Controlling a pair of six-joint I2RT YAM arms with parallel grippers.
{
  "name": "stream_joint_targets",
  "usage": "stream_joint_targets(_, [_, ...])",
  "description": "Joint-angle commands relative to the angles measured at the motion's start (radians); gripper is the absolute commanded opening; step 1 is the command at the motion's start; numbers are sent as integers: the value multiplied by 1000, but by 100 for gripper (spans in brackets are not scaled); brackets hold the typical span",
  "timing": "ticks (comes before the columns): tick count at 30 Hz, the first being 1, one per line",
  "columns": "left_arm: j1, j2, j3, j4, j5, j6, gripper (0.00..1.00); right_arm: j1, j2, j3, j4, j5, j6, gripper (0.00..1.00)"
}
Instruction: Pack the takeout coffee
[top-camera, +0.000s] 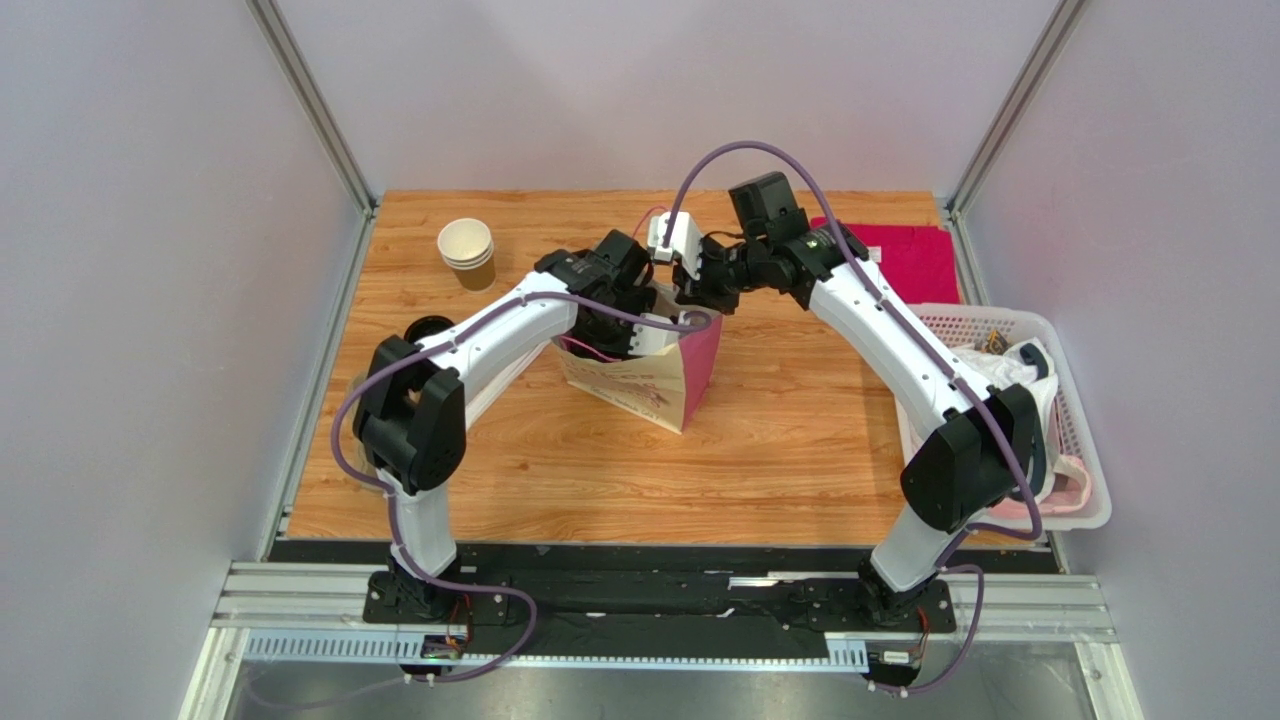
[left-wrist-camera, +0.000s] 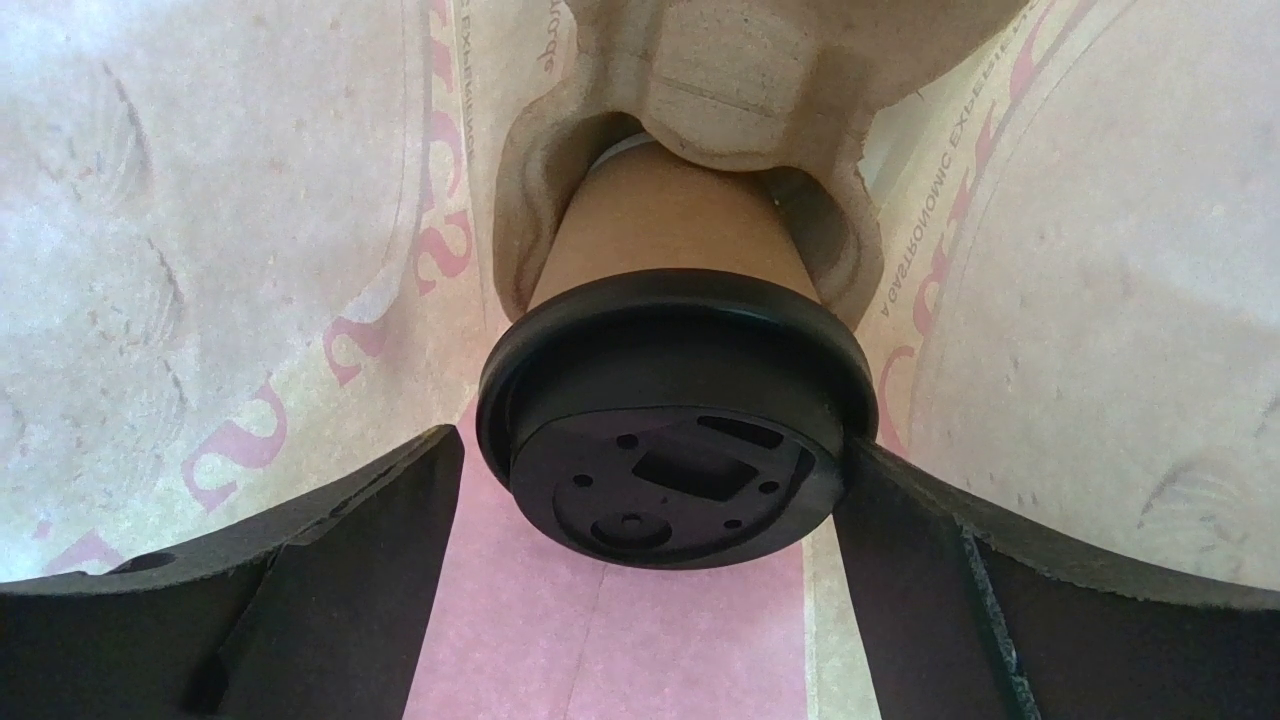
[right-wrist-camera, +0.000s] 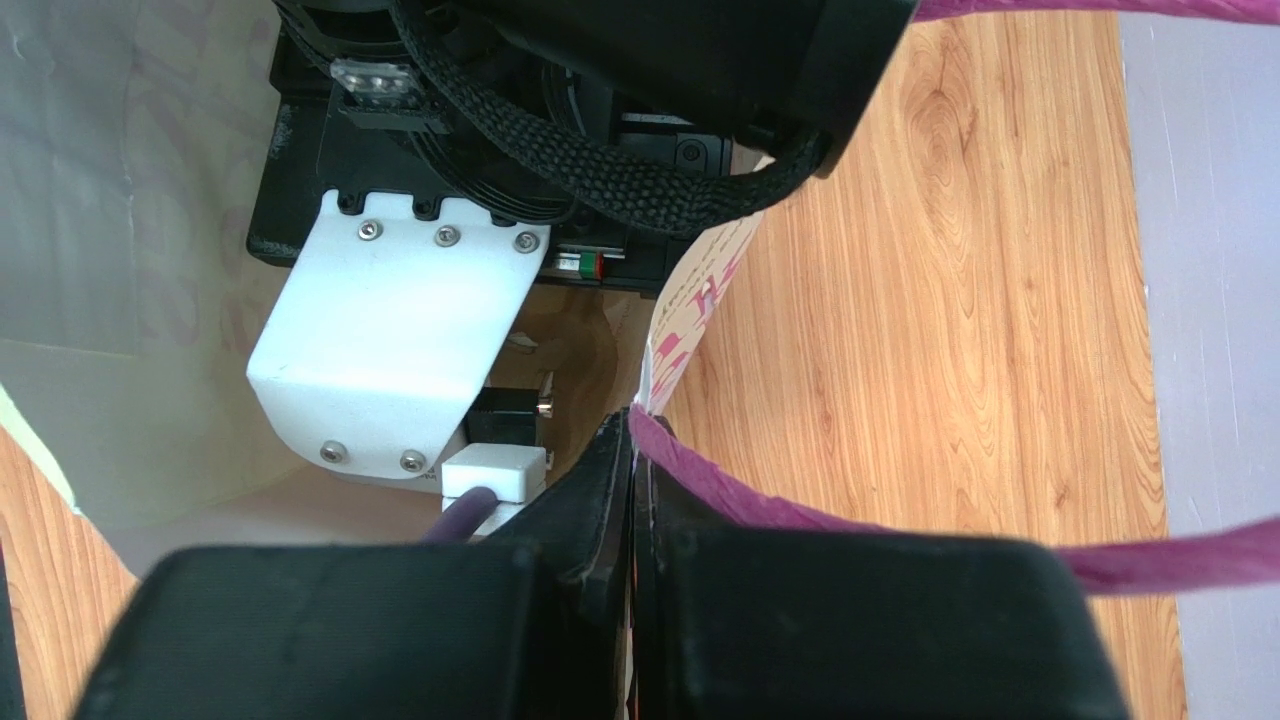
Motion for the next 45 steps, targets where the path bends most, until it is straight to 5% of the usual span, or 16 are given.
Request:
stream_joint_targets(1, [5, -17, -37, 23, 56, -18, 99, -4, 26, 26, -23, -11, -8, 0])
stream_joint_targets(45, [-15, -254, 16, -19, 194, -41, 99, -9, -33, -61, 86, 58, -27, 0])
